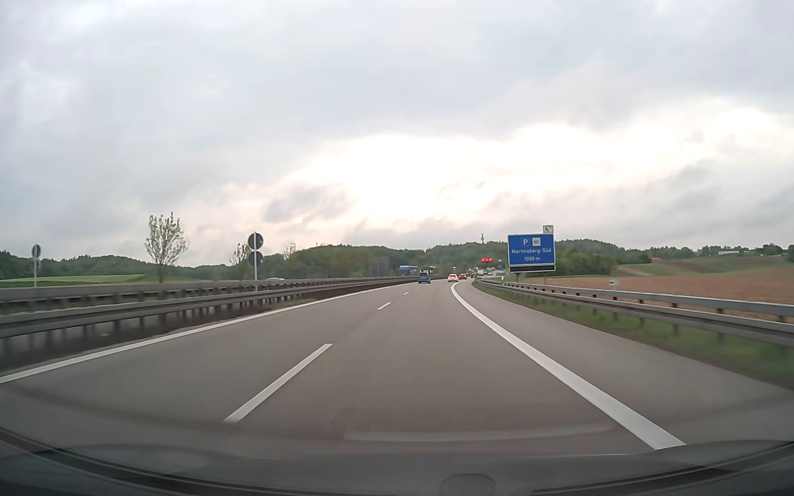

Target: Follow the waypoints while adhering to traffic rules and regulations

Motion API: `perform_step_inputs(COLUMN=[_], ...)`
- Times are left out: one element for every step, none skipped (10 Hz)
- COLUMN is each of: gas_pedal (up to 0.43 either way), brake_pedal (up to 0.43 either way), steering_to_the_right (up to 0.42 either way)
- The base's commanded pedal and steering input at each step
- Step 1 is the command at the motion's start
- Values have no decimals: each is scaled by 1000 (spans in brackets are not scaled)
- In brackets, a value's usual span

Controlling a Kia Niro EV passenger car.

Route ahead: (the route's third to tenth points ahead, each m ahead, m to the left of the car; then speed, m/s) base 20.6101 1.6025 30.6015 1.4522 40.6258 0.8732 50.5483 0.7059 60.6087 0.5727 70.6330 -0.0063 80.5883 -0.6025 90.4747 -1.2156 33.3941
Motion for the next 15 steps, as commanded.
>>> perform_step_inputs(gas_pedal=[177, 177, 177, 177, 177, 177, 177, 177, 177, 177, 177, 177, 177, 177, 177], brake_pedal=[0, 0, 0, 0, 0, 0, 0, 0, 0, 0, 0, 0, 0, 0, 0], steering_to_the_right=[5, 5, 5, 5, 5, 5, 5, 5, 5, 5, 5, 5, 5, 5, 5])
